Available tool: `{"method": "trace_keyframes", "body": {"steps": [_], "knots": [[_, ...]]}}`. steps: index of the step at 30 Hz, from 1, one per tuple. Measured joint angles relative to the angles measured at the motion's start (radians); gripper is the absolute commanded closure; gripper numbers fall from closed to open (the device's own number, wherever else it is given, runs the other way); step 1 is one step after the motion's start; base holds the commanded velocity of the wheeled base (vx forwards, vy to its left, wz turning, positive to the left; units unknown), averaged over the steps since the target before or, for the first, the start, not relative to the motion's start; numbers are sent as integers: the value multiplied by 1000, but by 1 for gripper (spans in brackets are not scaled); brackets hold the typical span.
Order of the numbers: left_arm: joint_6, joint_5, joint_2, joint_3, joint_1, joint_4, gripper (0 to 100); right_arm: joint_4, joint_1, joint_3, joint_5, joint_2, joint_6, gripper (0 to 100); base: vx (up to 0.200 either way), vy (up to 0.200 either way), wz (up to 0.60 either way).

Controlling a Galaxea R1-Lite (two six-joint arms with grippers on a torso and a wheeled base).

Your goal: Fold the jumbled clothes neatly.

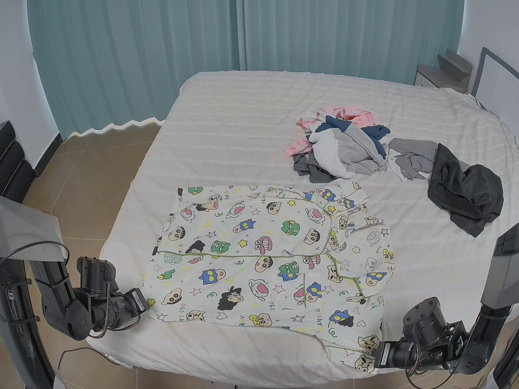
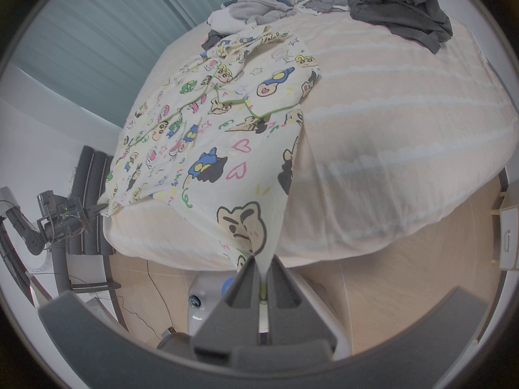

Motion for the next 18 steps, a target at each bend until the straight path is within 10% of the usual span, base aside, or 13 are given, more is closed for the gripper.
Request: {"method": "trace_keyframes", "body": {"steps": [17,18], "knots": [[-5,-23,-8,91,1,-33,100,56,21,0,7,2,7,100,0,0,0],[-6,-24,-7,92,1,-33,0,57,21,0,7,3,7,0,0,0,0]]}}
